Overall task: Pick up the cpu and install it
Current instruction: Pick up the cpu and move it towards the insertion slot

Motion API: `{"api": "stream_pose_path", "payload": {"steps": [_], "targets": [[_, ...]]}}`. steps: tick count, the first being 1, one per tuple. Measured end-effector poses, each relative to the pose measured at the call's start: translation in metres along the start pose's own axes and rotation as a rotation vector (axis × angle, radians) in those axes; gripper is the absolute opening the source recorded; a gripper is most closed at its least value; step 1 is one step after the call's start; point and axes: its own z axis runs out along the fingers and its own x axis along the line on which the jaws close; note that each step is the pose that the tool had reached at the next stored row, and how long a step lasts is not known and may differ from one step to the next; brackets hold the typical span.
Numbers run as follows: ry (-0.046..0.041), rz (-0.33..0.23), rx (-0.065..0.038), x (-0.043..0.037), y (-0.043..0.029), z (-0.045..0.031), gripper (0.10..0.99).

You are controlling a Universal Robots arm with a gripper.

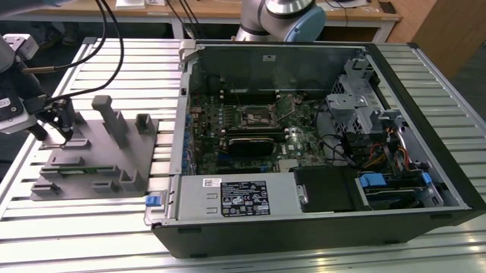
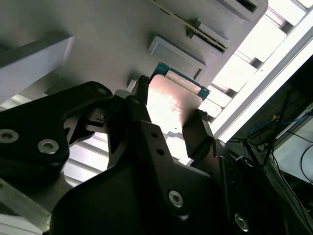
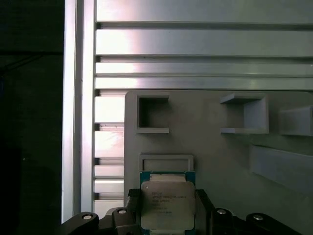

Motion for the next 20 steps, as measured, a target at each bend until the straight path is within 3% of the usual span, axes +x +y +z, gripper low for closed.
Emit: {"api": "stream_pose_path", "payload": {"steps": [20], "targets": [[-0.0002,0.0,0.0,-0.0002,0.0008,-0.0186,0.533]]}}
